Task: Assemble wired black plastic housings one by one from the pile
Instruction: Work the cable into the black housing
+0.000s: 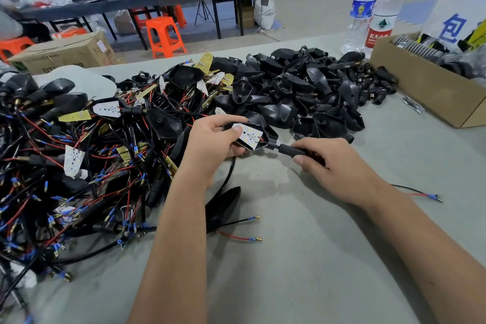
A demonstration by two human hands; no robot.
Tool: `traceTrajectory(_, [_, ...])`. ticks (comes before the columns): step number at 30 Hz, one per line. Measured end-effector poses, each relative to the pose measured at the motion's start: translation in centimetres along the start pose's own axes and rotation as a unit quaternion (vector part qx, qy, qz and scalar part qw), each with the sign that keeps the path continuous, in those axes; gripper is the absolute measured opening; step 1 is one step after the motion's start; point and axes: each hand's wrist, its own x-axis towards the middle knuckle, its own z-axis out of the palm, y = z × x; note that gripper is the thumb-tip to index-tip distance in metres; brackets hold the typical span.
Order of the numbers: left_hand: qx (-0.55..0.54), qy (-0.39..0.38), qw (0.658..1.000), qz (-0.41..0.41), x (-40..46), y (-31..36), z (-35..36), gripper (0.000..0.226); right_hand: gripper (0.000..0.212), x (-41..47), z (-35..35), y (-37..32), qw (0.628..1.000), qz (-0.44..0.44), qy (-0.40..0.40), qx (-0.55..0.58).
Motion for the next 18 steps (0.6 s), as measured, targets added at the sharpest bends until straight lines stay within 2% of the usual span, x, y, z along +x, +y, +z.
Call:
traceTrajectory(2, [0.04,0.014,0.999,0.029,0.03,-0.06,0.19,0.021,0.016,0.03,0.03,0.29,1.0,-0.002,0.006,0.0])
traceTrajectory(12, [0.003,0.028,0.998,0.053,-0.07,-0.04,0.81,0.019,0.018,0.15,0.5,0.36,0.998,-0.013,0.052,0.013])
traceTrajectory(18, [-0.019,0.023,0.999,0.026,0.03,-0.35,0.56,0.023,0.019,0.14,0.61,0.59,0.996,-0.023,0.071,0.047])
